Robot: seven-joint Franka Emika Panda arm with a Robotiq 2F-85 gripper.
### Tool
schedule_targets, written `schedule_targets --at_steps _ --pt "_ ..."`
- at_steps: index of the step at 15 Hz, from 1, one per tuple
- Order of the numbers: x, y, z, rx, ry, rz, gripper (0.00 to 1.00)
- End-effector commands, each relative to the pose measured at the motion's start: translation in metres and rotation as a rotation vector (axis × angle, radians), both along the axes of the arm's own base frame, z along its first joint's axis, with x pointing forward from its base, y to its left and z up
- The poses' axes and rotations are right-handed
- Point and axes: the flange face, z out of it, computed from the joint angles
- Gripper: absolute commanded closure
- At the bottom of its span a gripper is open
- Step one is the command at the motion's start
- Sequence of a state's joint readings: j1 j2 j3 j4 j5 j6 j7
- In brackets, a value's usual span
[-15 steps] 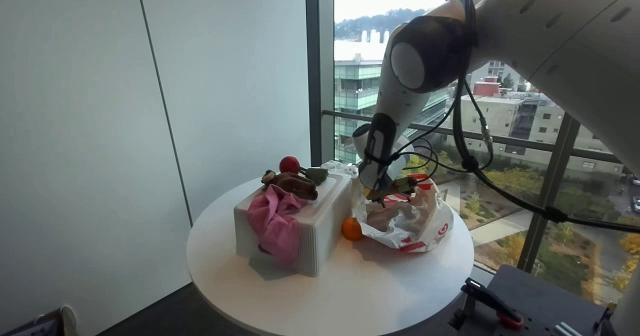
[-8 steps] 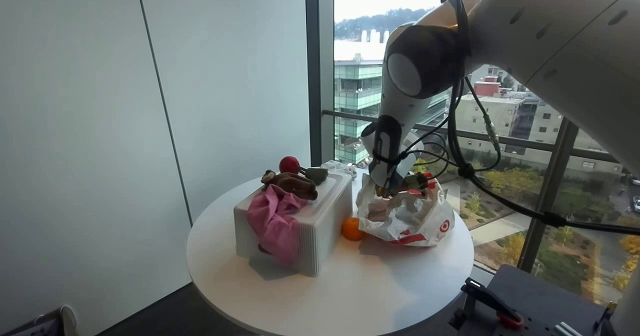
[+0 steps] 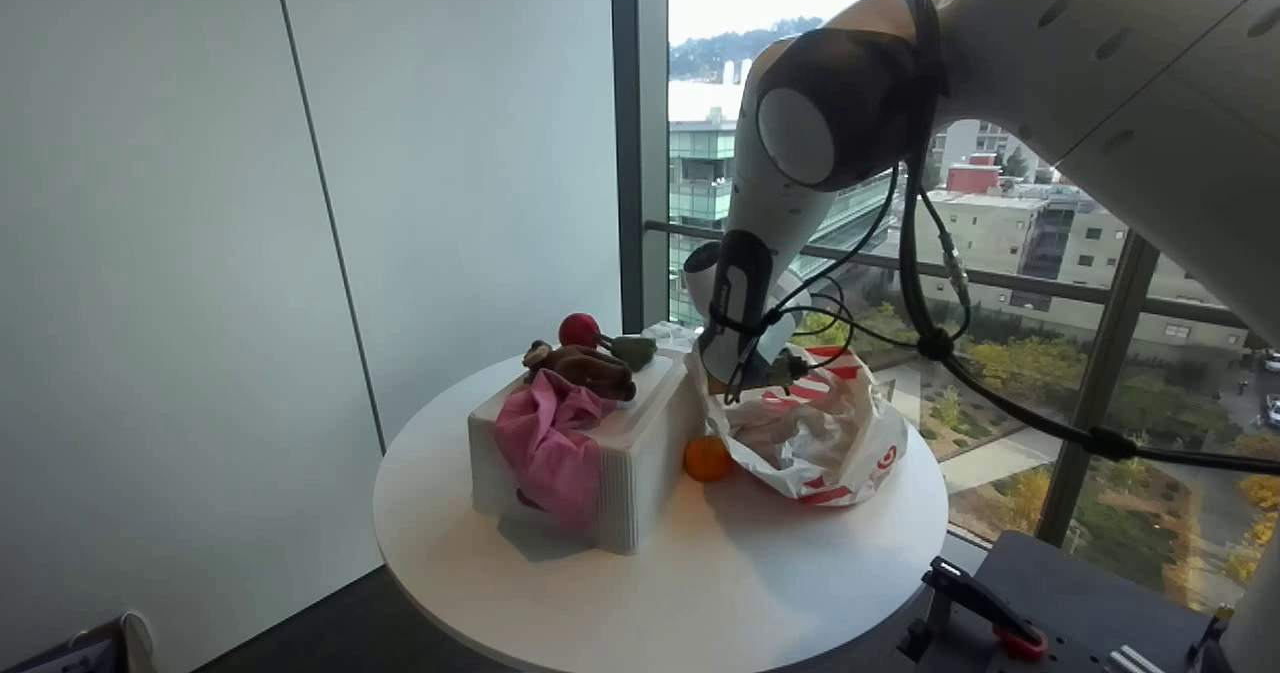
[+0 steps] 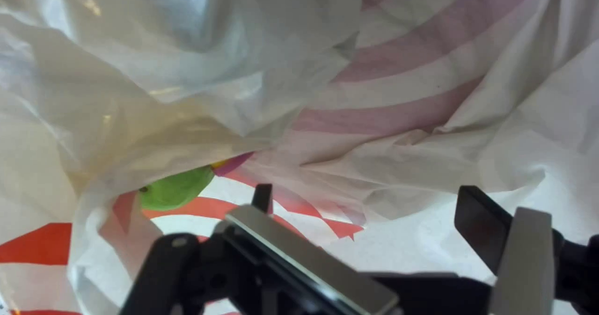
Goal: Empty the objects from the plastic and put it on the basket
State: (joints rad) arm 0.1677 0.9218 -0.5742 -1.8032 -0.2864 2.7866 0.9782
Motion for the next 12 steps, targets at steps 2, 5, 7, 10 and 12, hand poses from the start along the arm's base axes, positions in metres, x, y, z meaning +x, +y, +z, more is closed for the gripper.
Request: schedule_targets --at_steps 2,5,7,10,12 --pt "0.003 0.019 -0.014 0.1 -0.012 0.006 0.0" --pt "-0.004 0.024 -0.032 0.207 0.015 -0.045 0.0" --pt "-0.013 0.015 -0.038 0.236 0.034 -0.09 0.0" --pt "-0.025 -0.002 -0.035 0.224 0.064 -0.152 0.0" --pt "-0.031 -0.013 -0.025 0.198 0.079 -0.181 0.0"
